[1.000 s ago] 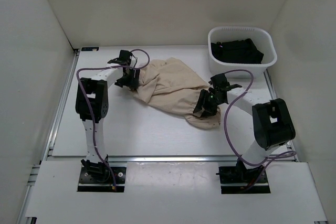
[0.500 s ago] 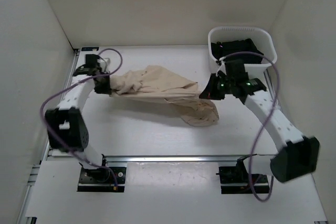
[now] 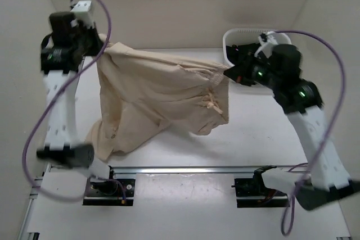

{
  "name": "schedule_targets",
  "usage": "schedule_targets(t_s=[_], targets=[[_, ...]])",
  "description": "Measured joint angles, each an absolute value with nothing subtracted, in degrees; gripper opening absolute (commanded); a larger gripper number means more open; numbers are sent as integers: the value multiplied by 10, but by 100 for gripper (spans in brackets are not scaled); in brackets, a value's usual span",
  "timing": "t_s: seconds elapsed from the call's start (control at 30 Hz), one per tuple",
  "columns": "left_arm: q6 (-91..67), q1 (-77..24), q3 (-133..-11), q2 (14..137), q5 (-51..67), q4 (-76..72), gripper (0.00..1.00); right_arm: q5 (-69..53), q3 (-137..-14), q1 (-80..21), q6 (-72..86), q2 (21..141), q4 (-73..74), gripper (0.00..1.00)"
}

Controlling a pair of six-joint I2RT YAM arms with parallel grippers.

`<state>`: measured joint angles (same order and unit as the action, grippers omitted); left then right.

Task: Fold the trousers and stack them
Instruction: Flatten the trousers out

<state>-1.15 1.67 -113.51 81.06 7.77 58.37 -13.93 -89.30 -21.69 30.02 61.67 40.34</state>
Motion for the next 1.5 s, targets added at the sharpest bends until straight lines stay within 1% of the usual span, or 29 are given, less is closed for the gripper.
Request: schedule_targets(t_s=[0.03,0.07,0.1,0.13,0.17,0.2,0.23,0.27,0.3,0.37,0.47,0.53,0.6,0.67,0.73,0.8,0.87,0.93,0.97,1.07,1.1,1.13,1.17,1.2,1.23,1.27,1.3,1.4,1.5], targets=[[-11,13,-1177,873,73,587,14,-134,-888,-206,315,655,404,0],[-11,8,-1216,932,67,587,17,-129,-884,-196,329,694,402,0],[-11,1,-1255,1004,59,584,22,-122,-882,-188,342,736,400,10],[-12,-13,-1312,1105,46,581,49,-108,-879,-174,361,802,398,54],[-6,-22,-1332,1165,32,575,66,-100,-876,-166,377,840,396,64],[-6,-36,-1347,1224,5,571,79,-85,-876,-154,384,877,403,72],[-4,-45,-1349,1272,-18,568,86,-73,-876,-142,390,905,411,74],[-4,-54,-1345,1314,-44,573,100,-60,-878,-131,390,928,422,76],[-1,-61,-1330,1340,-67,577,100,-50,-886,-121,389,945,439,78],[-3,-70,-1267,1355,-88,597,100,-32,-897,-112,379,959,464,79],[0,-63,-1161,1307,-85,615,100,-24,-873,-124,366,924,466,79],[1,-38,-1080,1223,-82,617,100,-23,-813,-134,365,874,460,79],[0,-1,-974,1078,-83,608,100,-28,-735,-139,368,822,451,79],[0,38,-862,913,-107,588,100,-35,-669,-139,376,802,444,79],[-1,60,-756,768,-134,583,100,-50,-613,-139,386,813,424,80],[-1,68,-657,674,-147,582,100,-64,-581,-141,391,846,406,80],[0,73,-568,662,-148,586,100,-79,-574,-147,397,890,385,80],[0,76,-496,698,-147,578,100,-87,-580,-156,400,933,365,80],[0,76,-467,718,-146,576,100,-93,-585,-161,400,954,354,79],[0,84,-400,740,-150,563,100,-116,-592,-172,402,992,334,71],[0,88,-387,740,-158,556,100,-126,-591,-174,404,997,330,61],[0,95,-372,740,-168,542,99,-135,-591,-176,404,999,326,54],[0,103,-361,742,-176,532,94,-142,-590,-177,405,999,322,45],[1,113,-356,746,-180,533,74,-148,-587,-178,405,999,317,35],[-3,122,-356,747,-184,531,53,-154,-583,-178,404,999,312,12],[-4,130,-352,748,-188,521,32,-159,-577,-177,402,999,308,3],[-3,139,-351,753,-191,512,14,-167,-567,-175,406,999,303,0],[1,160,-350,761,-200,500,14,-202,-522,-153,415,988,279,0],[2,196,-361,736,-207,501,14,-211,-480,-111,412,933,293,0]])
